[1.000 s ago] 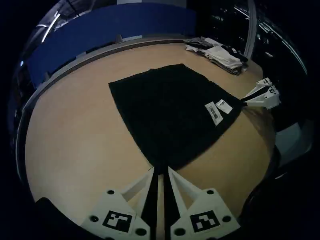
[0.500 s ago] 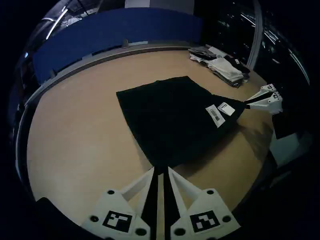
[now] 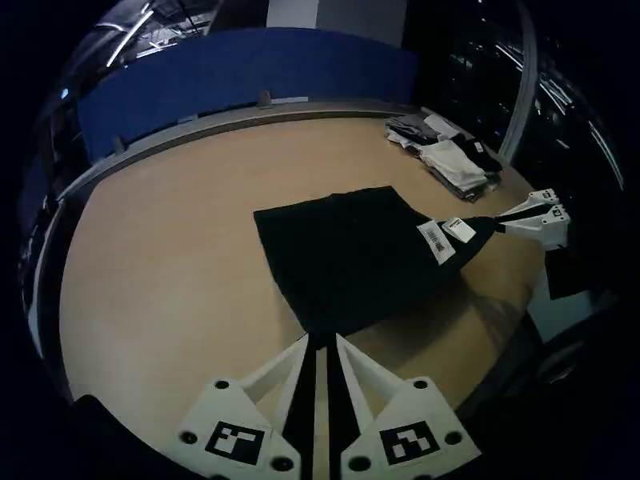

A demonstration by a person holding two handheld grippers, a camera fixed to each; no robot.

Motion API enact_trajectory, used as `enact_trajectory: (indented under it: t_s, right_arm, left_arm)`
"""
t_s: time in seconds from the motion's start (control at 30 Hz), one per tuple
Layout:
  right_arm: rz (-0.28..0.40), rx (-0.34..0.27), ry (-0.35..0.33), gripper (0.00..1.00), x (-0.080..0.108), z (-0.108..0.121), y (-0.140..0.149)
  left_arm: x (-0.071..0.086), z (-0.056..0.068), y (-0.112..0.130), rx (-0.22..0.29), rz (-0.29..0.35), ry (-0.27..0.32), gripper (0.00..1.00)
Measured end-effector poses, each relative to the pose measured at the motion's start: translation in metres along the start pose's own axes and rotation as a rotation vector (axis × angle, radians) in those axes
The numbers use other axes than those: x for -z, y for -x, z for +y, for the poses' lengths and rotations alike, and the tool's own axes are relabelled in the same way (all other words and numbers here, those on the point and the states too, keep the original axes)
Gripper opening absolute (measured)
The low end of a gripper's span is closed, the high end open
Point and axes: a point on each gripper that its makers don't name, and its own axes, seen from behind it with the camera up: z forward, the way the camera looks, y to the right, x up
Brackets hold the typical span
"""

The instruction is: Fold towel

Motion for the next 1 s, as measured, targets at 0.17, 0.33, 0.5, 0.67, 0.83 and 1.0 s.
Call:
enact_trajectory:
  t_s: [0.17, 0.33, 0.5, 0.67, 0.83, 1.0]
  right_arm:
    - [0.009, -0.015, 0.004, 0.08, 0.01, 0.0, -0.008]
    - [0.015, -0.025, 0.002, 0.08, 0.017, -0.002, -0.014]
    - [0.012, -0.018, 0.006, 0.08, 0.019, -0.001, -0.015]
    - [0.005, -0.023, 0.003, 0.08, 0.018, 0.0, -0.014]
    - [-0.006, -0.027, -0.001, 0.08, 0.017, 0.0, -0.013]
    - [-0.011, -0.029, 0.0, 0.08, 0.013, 0.001, -0.012]
  left_arm:
    - [0.011, 0.004, -0.009, 0.017, 0.011, -0.001, 0.08]
    - [0.019, 0.006, -0.014, 0.036, 0.01, -0.002, 0.08]
    - [0.025, 0.011, -0.014, 0.053, 0.008, 0.004, 0.08]
    - [0.022, 0.011, -0.012, 0.058, 0.0, 0.0, 0.08]
    - [0.017, 0.009, -0.012, 0.061, -0.01, -0.006, 0.08]
    - [0.014, 0.008, -0.016, 0.074, -0.013, -0.008, 0.08]
